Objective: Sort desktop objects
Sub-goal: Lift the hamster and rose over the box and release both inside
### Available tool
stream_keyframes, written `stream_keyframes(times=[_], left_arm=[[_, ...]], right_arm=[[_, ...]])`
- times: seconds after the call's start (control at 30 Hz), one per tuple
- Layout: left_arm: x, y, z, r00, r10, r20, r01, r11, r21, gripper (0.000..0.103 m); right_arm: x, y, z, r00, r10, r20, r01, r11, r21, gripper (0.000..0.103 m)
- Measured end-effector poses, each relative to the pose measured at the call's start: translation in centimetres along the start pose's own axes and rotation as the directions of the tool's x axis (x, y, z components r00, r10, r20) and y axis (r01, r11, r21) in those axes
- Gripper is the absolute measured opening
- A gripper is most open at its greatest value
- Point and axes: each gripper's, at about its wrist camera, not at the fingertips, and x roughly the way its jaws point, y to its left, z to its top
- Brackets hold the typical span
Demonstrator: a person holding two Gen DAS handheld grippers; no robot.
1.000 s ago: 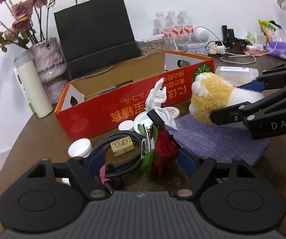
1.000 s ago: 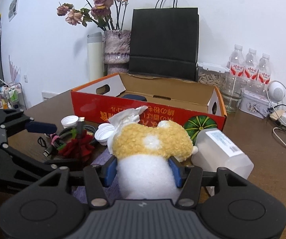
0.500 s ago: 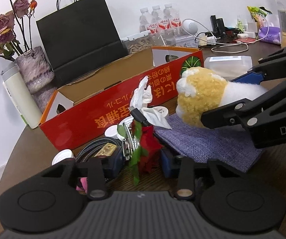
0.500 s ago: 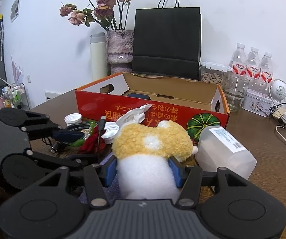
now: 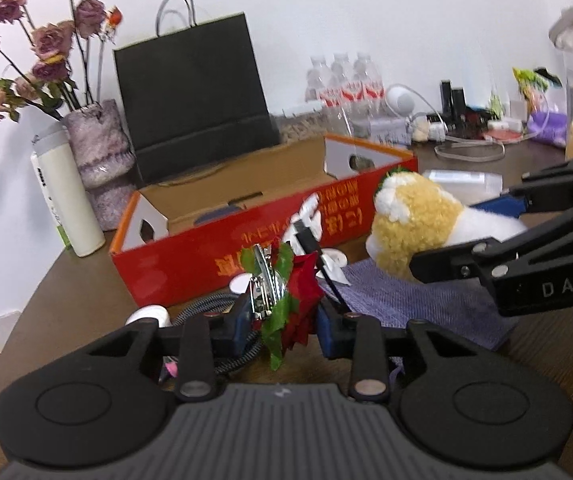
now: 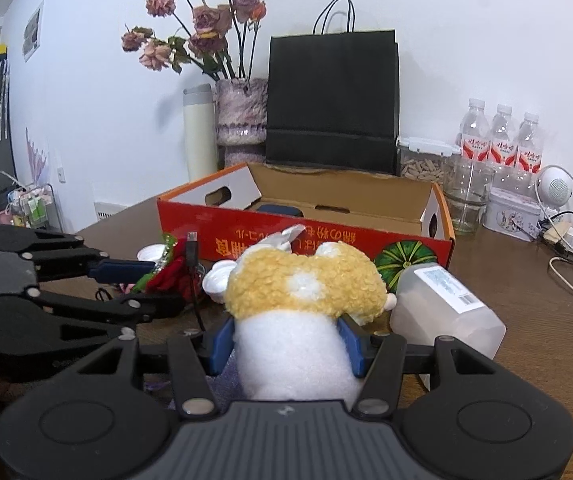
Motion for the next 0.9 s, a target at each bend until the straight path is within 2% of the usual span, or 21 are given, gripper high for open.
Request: stream_keyframes(times=[0.23,0.47,0.7,0.9], left_arm=[[-2.0,1.6,2.2,0.996,0.021,0.091,-0.017,0.999,-0.044,0.034],[-2.4,3.7,5.9,0.98,0.036,0.196,-0.019,0.996,-0.089,0.034],[-0.7,5.5,9.1,0.964,0.056,0.262,-0.015,0.987,-0.159,0.034],[2.4,7.5,10.9,0.96,0.064,0.274,0.002,0.972,-0.235,0.034]], right_arm=[[-1.1,0.3,1.0,0.998,-0.012,0.058,0.013,1.0,-0.014,0.053],[-1.4,0.6,4.4,0.989,-0.031,0.146,0.038,0.998,-0.048,0.053],[0.2,0.5,9.4,0.969,-0.04,0.242,0.054,0.997,-0.05,0.053],[3.3,-0.7,13.0,0.962,-0.066,0.266,0.063,0.998,0.02,0.053]])
